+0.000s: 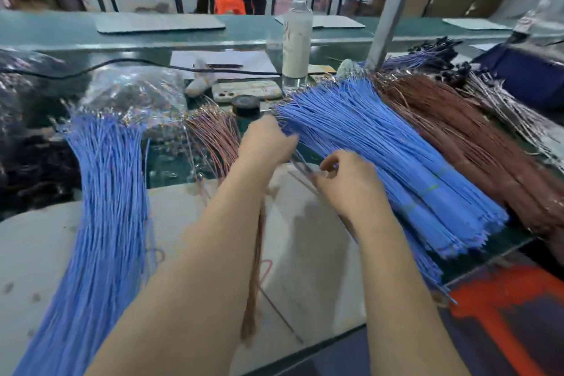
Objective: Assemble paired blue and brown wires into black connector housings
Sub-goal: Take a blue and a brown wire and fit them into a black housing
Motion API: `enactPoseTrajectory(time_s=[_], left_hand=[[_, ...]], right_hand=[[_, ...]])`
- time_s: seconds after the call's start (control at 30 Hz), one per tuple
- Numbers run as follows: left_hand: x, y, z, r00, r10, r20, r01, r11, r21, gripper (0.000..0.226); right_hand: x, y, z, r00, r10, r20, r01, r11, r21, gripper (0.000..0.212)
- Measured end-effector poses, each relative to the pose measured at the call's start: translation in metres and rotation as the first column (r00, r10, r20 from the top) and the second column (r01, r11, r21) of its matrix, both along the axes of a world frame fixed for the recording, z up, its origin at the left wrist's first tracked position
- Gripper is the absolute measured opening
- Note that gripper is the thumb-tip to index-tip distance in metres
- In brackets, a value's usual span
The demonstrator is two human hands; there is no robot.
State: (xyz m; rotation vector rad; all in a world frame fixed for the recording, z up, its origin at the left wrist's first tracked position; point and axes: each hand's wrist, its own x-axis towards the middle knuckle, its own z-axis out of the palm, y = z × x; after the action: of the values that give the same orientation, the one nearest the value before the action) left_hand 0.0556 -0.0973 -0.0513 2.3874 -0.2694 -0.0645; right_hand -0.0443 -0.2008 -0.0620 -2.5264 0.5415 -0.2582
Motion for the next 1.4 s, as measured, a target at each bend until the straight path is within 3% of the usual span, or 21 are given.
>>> enactPoseTrajectory(time_s=[0.07,0.13,0.23,0.3,0.43,0.63,0.73,0.9,1.03,1.1,1.17,1.23,1.33,1.4], left_hand=[[-0.004,0.015,0.021,0.993,-0.003,0.119,0.021,0.989,-0.148,0.034],[-0.007,0.037,0.038,0.988,0.034,0.148,0.027,0.919,-0.392,0.032],[-0.012,0.085,0.05,0.992,0.124,0.007,-0.079,0.676,-0.733,0.015],[-0.015,0.125,0.051,0.974,0.207,-0.087,-0.182,0.5,-0.847,0.01],[-0.025,0.196,0.043,0.911,0.364,-0.191,-0.288,0.234,-0.928,0.005],[-0.039,0.267,0.017,0.788,0.53,-0.312,-0.368,0.0,-0.93,0.011],[-0.038,0.281,0.01,0.745,0.568,-0.349,-0.39,-0.053,-0.919,0.013],[-0.035,0.276,0.009,0.715,0.603,-0.355,-0.415,-0.043,-0.909,0.013],[-0.033,0.271,0.011,0.722,0.586,-0.368,-0.421,-0.049,-0.906,0.014],[-0.035,0.267,0.011,0.723,0.609,-0.327,-0.41,-0.004,-0.912,0.012],[-0.037,0.262,0.009,0.717,0.66,-0.222,-0.403,0.132,-0.906,0.013],[-0.037,0.257,0.007,0.731,0.681,-0.036,-0.392,0.377,-0.839,0.02],[-0.037,0.242,0.009,0.854,0.486,0.184,-0.297,0.747,-0.595,0.024],[-0.037,0.227,0.012,0.936,0.292,0.197,-0.162,0.854,-0.495,0.022]], right_hand=[[0.007,0.018,0.012,0.991,0.05,0.125,-0.056,0.997,0.045,0.024],[0.018,0.042,0.025,0.963,0.123,0.241,-0.144,0.987,0.07,0.019],[0.034,0.087,0.04,0.908,0.269,0.322,-0.319,0.941,0.116,0.016],[0.044,0.121,0.043,0.871,0.364,0.33,-0.427,0.893,0.141,0.015],[0.061,0.195,0.028,0.812,0.523,0.261,-0.575,0.793,0.2,0.015],[0.073,0.269,-0.004,0.795,0.596,0.114,-0.601,0.8,0.003,0.028],[0.079,0.287,-0.011,0.805,0.592,0.044,-0.584,0.803,-0.117,0.032],[0.084,0.303,-0.018,0.838,0.54,-0.081,-0.541,0.799,-0.261,0.03],[0.085,0.307,-0.016,0.834,0.54,-0.113,-0.547,0.782,-0.298,0.027],[0.084,0.306,-0.015,0.826,0.555,-0.104,-0.559,0.78,-0.282,0.027],[0.083,0.298,-0.006,0.826,0.563,-0.018,-0.558,0.813,-0.166,0.028],[0.085,0.278,0.011,0.826,0.544,0.15,-0.557,0.828,0.068,0.024],[0.088,0.231,0.035,0.794,0.515,0.323,-0.605,0.725,0.33,0.018],[0.087,0.202,0.039,0.801,0.472,0.368,-0.595,0.693,0.407,0.01]])
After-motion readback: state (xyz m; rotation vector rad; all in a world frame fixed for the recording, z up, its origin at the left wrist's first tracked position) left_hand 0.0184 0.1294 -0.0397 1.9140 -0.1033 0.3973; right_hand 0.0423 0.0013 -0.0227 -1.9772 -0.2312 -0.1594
